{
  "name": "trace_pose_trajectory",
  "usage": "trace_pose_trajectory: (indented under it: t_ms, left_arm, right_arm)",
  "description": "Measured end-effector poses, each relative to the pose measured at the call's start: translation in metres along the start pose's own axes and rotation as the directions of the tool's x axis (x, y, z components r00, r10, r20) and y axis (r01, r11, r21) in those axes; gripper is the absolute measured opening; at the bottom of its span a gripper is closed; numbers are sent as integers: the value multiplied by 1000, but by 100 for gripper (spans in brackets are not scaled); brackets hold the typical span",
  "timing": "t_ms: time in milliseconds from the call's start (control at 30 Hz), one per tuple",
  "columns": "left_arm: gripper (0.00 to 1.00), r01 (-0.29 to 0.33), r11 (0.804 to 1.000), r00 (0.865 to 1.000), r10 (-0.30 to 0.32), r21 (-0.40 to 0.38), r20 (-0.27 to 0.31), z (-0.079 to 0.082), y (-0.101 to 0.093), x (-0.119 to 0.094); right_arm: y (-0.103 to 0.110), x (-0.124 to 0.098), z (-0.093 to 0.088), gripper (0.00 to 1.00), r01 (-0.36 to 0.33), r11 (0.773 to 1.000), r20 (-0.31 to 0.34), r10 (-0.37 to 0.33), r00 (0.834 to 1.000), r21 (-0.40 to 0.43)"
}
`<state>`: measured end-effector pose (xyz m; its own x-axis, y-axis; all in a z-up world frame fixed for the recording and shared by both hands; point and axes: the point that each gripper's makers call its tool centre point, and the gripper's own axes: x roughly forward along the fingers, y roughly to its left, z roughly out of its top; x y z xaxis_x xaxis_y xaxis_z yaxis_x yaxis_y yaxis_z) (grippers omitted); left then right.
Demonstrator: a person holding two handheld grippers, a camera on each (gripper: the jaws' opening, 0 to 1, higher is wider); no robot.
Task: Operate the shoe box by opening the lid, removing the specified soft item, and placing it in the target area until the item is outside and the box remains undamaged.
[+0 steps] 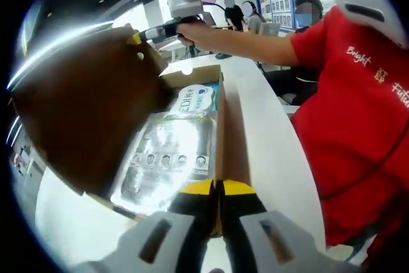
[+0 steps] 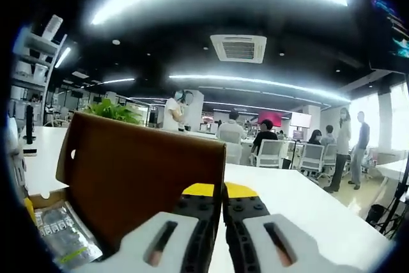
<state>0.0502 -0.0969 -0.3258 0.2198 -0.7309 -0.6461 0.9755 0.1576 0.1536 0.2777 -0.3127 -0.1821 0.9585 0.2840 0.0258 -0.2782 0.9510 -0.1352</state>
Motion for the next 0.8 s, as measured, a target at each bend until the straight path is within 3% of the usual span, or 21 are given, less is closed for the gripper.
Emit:
trace_pose_trajectory:
  t_ms: [300,433,533,700,800]
  left_arm:
    - [2,16,1000,1000,-16,-16,4,2,-1,1]
    - [2,16,1000,1000,-16,-13,5,3,-2,1]
    - [2,20,1000,1000,-20,-16,2,4,-3,2]
    - [2,9,1000,1000,-9,-9,4,5,-3,2]
    - [2,8,1000,1000,-8,-8,3,5,-3,2]
  right_arm:
    - [-2,10,-8,1,10,999,-17,-10,1000,-31]
    - [-3,15,-13,1,4,1000,-36,-4,999,-2]
    - [0,16,-30,2,-15,999,-99,18,995,31]
    - [2,12,-36,2,-17,1000,-108,16,994,-9]
    - [7,6,-59,3,-33,999,-180,35,983,10]
